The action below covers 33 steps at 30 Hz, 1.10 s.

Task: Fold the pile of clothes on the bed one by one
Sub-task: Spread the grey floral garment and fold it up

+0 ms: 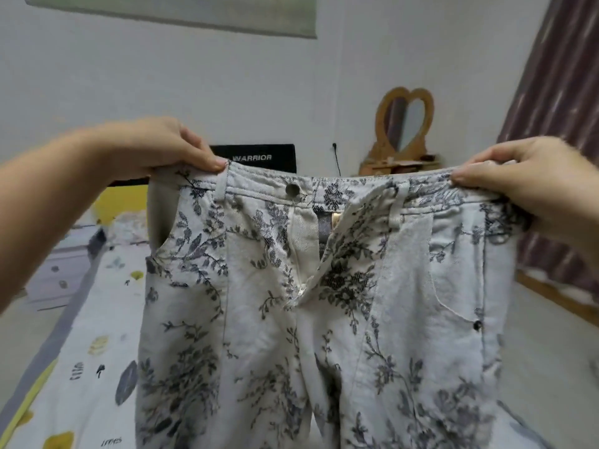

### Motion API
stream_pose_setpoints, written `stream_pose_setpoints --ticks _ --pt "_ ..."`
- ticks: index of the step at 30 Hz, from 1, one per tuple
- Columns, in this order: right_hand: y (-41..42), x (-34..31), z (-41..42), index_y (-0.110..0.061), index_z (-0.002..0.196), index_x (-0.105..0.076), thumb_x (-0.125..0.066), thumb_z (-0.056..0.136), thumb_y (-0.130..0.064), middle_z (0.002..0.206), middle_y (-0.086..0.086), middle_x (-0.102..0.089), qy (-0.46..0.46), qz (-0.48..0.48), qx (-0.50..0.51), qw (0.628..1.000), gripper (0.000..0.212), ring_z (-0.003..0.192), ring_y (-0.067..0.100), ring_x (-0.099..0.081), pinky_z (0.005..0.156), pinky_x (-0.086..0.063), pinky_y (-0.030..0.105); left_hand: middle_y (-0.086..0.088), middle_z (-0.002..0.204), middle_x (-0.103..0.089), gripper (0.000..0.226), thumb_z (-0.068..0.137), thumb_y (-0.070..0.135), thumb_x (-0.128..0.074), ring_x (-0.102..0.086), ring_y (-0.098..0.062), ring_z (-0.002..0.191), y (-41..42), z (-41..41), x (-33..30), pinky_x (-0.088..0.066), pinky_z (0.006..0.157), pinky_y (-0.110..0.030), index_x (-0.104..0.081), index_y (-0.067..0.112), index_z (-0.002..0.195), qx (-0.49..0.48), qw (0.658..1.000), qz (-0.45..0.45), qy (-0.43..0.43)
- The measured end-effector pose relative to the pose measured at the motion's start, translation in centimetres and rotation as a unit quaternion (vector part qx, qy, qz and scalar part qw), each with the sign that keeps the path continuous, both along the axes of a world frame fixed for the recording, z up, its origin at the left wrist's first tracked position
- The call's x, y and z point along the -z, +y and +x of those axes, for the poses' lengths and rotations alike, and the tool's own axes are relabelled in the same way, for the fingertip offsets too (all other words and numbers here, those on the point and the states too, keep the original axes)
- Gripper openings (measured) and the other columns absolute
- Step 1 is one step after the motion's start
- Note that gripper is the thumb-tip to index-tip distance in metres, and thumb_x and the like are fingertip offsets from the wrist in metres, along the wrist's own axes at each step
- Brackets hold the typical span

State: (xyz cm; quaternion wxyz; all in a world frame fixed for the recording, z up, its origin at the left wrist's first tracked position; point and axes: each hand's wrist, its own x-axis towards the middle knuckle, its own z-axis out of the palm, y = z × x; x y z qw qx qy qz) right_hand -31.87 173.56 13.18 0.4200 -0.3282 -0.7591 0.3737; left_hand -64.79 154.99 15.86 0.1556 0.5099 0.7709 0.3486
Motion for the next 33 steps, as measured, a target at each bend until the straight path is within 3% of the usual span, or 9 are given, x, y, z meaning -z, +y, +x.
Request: stream_pose_setpoints --ticks 4,9,15,18,20,22,24,27,33 --pt "2.6 8.3 1.3 -0.007 0.075 -0.069 -0.077 0.073 -0.015 0.073 0.013 -0.069 -0.046 -0.068 0.045 0.996 0.011 0.065 0.019 -0.061 0.067 -0.053 0.030 0.001 0.056 -0.066 0.070 0.016 0.070 -0.079 -0.059 -0.008 0.051 4.2 0.6 7.0 -0.045 0.052 -0.021 -0.070 0.015 0.059 0.011 0.996 -0.083 -0.018" --pt "5.7 17.2 2.4 -0.013 0.069 -0.066 -0.075 0.076 -0.015 0.055 -0.001 -0.063 -0.096 -0.124 0.092 0.983 0.011 0.048 0.009 -0.055 0.045 -0.039 0.021 0.005 0.047 -0.054 0.027 0.069 0.028 -0.075 -0.045 -0.011 0.048 10.0 1.1 15.5 -0.037 0.050 -0.021 -0.062 0.004 0.064 0.017 0.989 -0.139 -0.056" --pt "12.1 25.2 3.3 -0.009 0.073 -0.067 -0.073 0.078 -0.014 0.058 0.005 -0.065 -0.100 -0.183 0.104 0.972 0.009 0.051 0.016 -0.056 0.046 -0.040 0.023 0.006 0.039 -0.050 0.028 0.077 0.013 -0.074 -0.043 -0.004 0.035 18.8 1.4 23.8 -0.037 0.039 -0.015 -0.058 0.007 0.055 -0.002 0.985 -0.146 -0.089" --pt "16.0 28.5 3.4 -0.009 0.071 -0.066 -0.073 0.077 -0.013 0.057 0.005 -0.062 -0.117 -0.201 0.104 0.967 0.010 0.046 0.015 -0.053 0.037 -0.037 0.018 0.007 0.039 -0.051 0.028 0.076 0.015 -0.076 -0.043 -0.002 0.035 23.4 1.7 27.4 -0.038 0.040 -0.014 -0.059 0.007 0.055 -0.012 0.985 -0.148 -0.085" --pt "18.5 30.7 3.5 -0.009 0.071 -0.067 -0.073 0.077 -0.014 0.061 0.008 -0.065 -0.126 -0.215 0.101 0.963 0.010 0.052 0.019 -0.056 0.048 -0.042 0.022 0.009 0.035 -0.050 0.027 0.076 0.014 -0.075 -0.043 0.002 0.032 26.4 1.7 29.7 -0.036 0.038 -0.011 -0.060 0.007 0.056 -0.022 0.984 -0.156 -0.088" --pt "20.9 32.8 3.5 -0.011 0.070 -0.068 -0.074 0.077 -0.015 0.064 0.007 -0.067 -0.133 -0.221 0.106 0.960 0.010 0.058 0.022 -0.058 0.060 -0.045 0.031 0.010 0.035 -0.052 0.030 0.075 0.014 -0.076 -0.048 0.005 0.037 29.4 1.8 31.7 -0.037 0.041 -0.010 -0.058 0.013 0.051 -0.022 0.984 -0.163 -0.073" --pt "23.2 35.1 3.5 -0.012 0.068 -0.066 -0.073 0.078 -0.015 0.051 0.001 -0.061 -0.133 -0.237 0.106 0.957 0.013 0.046 0.016 -0.053 0.050 -0.043 0.025 0.011 0.039 -0.055 0.034 0.073 0.016 -0.078 -0.052 0.007 0.046 32.4 1.7 33.9 -0.039 0.047 -0.010 -0.057 0.018 0.046 -0.018 0.984 -0.174 -0.047" --pt "26.7 38.2 3.3 -0.012 0.068 -0.065 -0.072 0.080 -0.017 0.034 -0.004 -0.045 -0.142 -0.260 0.099 0.950 0.015 0.031 0.011 -0.036 0.034 -0.027 0.017 0.011 0.038 -0.053 0.024 0.075 0.020 -0.076 -0.050 0.002 0.042 36.4 1.5 37.0 -0.036 0.043 -0.011 -0.063 0.012 0.057 -0.018 0.979 -0.202 -0.010" --pt "33.7 44.4 2.8 -0.017 0.064 -0.064 -0.073 0.079 -0.016 0.037 -0.011 -0.050 -0.166 -0.251 0.097 0.949 0.017 0.042 0.014 -0.038 0.046 -0.029 0.023 0.004 0.065 -0.059 0.022 0.081 0.032 -0.070 -0.056 -0.018 0.072 43.8 1.0 43.8 -0.037 0.061 -0.024 -0.068 0.012 0.072 0.010 0.965 -0.238 0.106"
